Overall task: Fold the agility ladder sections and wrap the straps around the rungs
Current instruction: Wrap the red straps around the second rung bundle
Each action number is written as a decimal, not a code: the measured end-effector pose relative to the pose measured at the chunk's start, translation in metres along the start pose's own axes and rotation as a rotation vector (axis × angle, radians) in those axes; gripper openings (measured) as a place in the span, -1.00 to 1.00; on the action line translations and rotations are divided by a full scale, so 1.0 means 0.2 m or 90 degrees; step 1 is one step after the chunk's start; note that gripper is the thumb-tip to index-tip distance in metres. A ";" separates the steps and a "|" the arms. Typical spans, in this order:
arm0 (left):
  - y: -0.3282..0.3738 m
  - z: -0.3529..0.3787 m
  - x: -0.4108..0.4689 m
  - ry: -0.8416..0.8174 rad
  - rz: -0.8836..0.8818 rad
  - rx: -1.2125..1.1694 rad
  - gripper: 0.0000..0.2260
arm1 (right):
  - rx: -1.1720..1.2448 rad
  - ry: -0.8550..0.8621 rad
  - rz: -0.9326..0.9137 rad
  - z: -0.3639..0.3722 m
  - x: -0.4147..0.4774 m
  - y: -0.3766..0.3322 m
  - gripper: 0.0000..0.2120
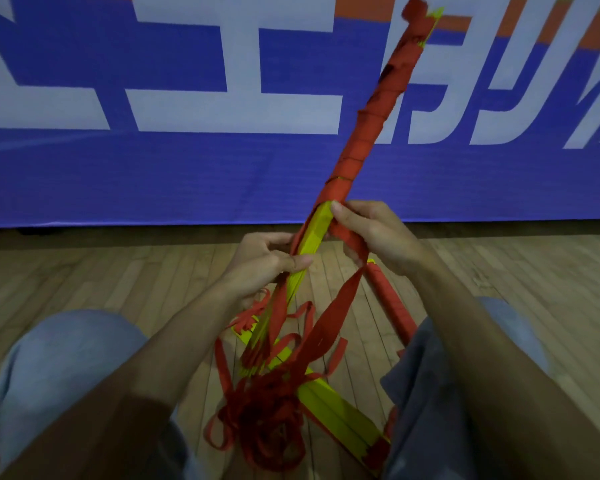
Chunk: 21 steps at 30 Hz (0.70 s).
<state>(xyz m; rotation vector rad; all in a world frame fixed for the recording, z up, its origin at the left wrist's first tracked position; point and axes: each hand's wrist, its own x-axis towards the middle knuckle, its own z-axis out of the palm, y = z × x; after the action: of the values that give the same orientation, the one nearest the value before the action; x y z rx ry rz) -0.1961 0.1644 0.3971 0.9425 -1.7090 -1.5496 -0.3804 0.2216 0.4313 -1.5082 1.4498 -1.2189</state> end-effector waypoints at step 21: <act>0.04 -0.02 -0.06 -0.280 -0.055 -0.177 -0.68 | 0.224 0.001 -0.139 -0.06 0.03 0.05 -0.83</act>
<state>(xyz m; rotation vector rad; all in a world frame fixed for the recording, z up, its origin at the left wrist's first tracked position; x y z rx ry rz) -0.1879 0.1721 0.4055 0.5679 -1.6860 -2.1062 -0.3951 0.2159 0.4261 -1.4433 1.0215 -1.5157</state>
